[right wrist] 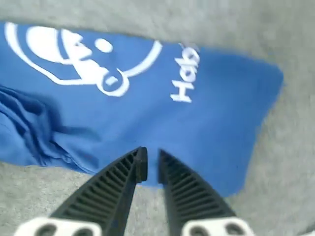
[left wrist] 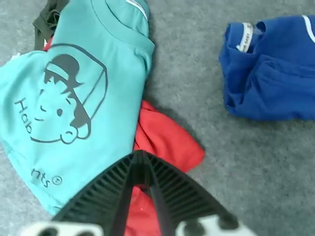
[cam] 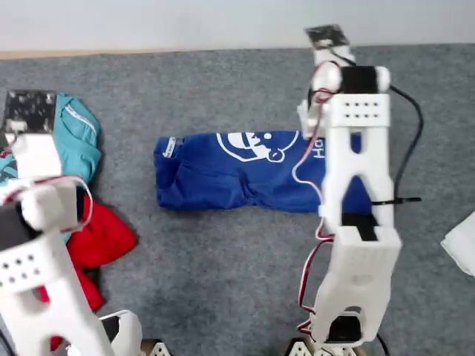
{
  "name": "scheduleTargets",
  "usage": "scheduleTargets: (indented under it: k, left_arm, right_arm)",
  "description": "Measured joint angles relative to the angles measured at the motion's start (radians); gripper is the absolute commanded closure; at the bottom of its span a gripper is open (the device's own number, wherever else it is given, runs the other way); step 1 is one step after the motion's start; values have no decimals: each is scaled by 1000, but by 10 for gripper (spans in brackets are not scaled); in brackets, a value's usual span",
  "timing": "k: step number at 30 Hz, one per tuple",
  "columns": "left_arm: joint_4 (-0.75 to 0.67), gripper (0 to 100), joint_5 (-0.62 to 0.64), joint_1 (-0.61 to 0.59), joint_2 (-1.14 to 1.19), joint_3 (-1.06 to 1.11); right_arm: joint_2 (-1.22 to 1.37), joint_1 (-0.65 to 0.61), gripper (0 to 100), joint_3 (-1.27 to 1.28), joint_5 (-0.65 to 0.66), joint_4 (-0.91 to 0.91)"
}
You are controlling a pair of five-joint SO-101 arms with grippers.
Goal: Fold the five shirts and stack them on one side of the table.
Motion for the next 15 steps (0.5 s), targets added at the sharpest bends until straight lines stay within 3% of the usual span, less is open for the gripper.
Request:
scheduleTargets:
  k: [3,7,15]
  left_arm:
    - [0,997,0,3,-60,58]
    - [0,997,0,3,-89,110]
    - [2,997,0,3,-92,123]
  right_arm:
    - [2,40,760,21,-61,0]
    - [69,80,750,21,-150,0]
    - [261,117,736,21,-181,-17]
